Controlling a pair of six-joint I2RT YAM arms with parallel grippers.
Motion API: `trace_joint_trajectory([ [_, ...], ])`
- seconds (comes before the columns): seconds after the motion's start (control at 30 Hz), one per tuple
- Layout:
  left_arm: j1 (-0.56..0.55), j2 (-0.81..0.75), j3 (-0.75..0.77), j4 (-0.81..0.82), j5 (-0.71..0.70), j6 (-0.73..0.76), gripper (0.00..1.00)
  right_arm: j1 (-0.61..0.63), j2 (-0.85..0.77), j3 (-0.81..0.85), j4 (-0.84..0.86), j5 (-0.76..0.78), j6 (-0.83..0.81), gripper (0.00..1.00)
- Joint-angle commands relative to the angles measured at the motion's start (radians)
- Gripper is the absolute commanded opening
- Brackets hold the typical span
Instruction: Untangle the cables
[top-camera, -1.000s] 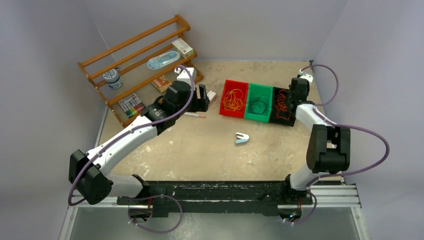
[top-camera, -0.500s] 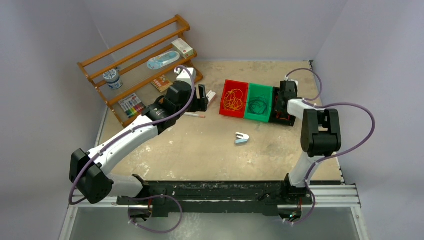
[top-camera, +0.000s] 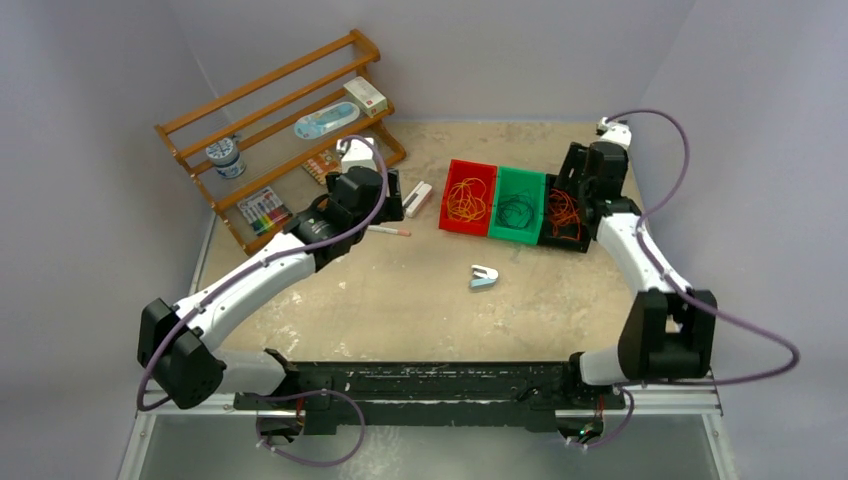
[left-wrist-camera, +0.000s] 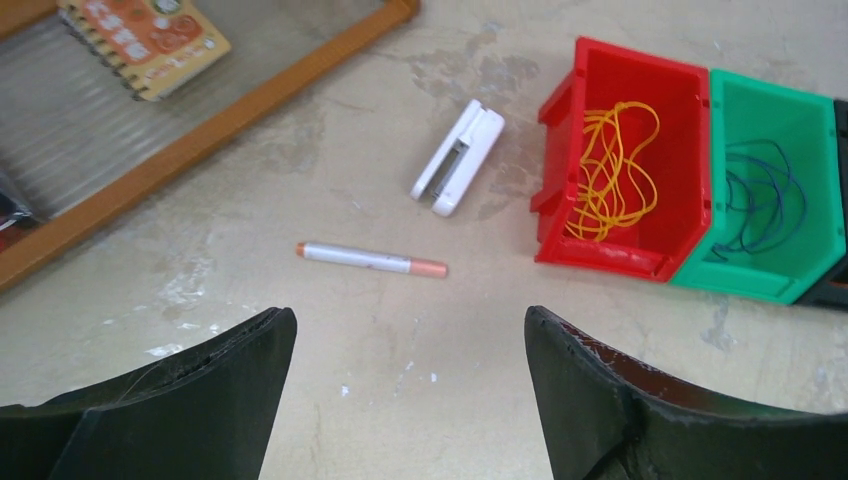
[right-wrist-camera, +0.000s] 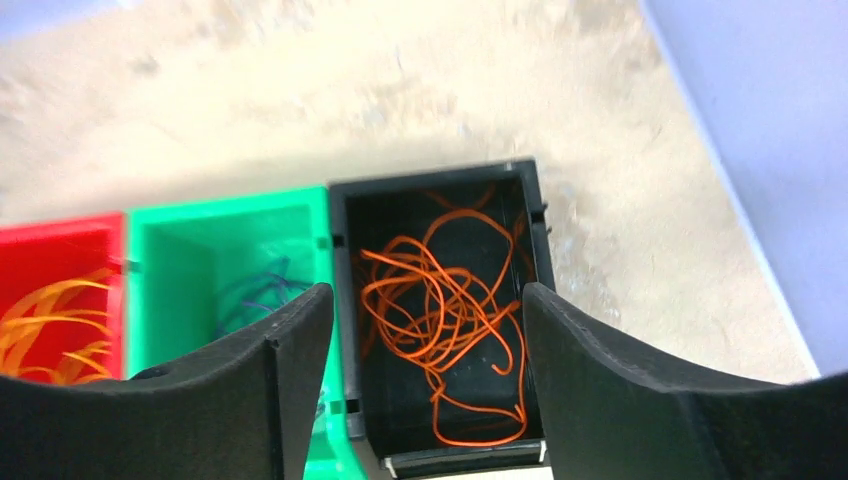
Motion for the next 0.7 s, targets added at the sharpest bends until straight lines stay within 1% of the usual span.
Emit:
trace_joint_trajectory([
  [0.0,0.002,-0.092,-0.019,0.042,-0.144,0.014,0.84,-0.001,-0.157,-0.027,0.072,-0.012,-0.010,0.74],
  [0.1,0.003,-0.160,-0.058,0.092,-0.173,0.030,0.85,-0.001,-0.279,-0.060,0.149,-0.076,-0.036,0.80],
  [0.17,0.003,-0.195,-0.076,0.116,-0.197,0.038,0.85,-0.001,-0.344,-0.094,0.181,-0.140,-0.069,0.82],
  [0.2,0.002,-0.213,-0.082,0.122,-0.216,0.043,0.85,-0.001,-0.366,-0.087,0.176,-0.179,-0.079,0.85],
  [0.27,0.002,-0.250,-0.095,0.128,-0.260,0.050,0.85,-0.002,-0.410,-0.078,0.168,-0.272,-0.109,0.96],
  [0.3,0.002,-0.270,-0.100,0.125,-0.290,0.051,0.85,-0.001,-0.430,-0.078,0.165,-0.302,-0.113,0.99],
  [0.43,0.002,-0.360,-0.138,0.123,-0.398,0.062,0.86,-0.002,-0.538,-0.095,0.190,-0.401,-0.121,0.99],
  [0.53,0.002,-0.423,-0.172,0.122,-0.450,0.064,0.86,-0.003,-0.633,-0.169,0.254,-0.441,-0.120,0.99],
  [0.67,0.002,-0.496,-0.223,0.115,-0.519,0.018,0.86,-0.001,-0.741,-0.292,0.328,-0.452,-0.111,0.99],
])
